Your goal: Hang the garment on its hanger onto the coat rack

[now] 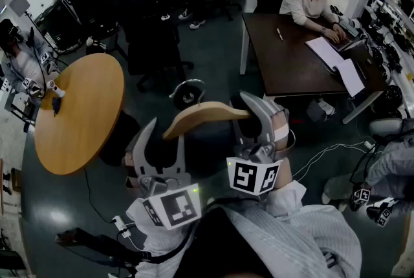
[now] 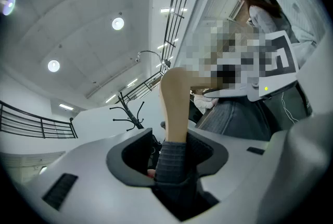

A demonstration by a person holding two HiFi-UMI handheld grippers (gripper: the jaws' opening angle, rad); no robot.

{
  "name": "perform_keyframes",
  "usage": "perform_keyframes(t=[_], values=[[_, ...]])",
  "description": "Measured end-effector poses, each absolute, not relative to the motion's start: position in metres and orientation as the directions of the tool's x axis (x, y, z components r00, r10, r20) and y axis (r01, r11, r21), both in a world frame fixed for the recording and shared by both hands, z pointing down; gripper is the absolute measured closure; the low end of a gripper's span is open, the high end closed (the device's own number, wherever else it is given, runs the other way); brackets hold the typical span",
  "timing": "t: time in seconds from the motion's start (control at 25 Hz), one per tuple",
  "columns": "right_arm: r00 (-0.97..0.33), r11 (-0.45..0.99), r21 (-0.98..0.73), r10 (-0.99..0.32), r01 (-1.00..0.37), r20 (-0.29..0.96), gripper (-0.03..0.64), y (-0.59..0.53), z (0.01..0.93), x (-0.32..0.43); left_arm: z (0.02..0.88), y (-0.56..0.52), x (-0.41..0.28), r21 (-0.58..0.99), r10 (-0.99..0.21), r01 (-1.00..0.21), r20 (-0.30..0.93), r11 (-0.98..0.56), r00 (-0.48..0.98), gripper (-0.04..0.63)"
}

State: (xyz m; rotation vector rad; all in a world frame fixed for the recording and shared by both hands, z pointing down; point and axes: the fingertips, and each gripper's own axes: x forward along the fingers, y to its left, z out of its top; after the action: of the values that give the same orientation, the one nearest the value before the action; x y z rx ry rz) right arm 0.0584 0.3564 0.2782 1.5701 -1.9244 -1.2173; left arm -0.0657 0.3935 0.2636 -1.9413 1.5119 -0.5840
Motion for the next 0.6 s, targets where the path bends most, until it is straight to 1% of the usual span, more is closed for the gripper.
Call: perform_keyframes(t=[0.6], values=[[-0.329,0.019,0.798,-0.917,-0.602,-0.226,0.545,0.356,0.289,0.085,0.275,0.394,-0.039,-0.692,-0.971,-0.704,-0.022,-0.157,0.238,0.419]])
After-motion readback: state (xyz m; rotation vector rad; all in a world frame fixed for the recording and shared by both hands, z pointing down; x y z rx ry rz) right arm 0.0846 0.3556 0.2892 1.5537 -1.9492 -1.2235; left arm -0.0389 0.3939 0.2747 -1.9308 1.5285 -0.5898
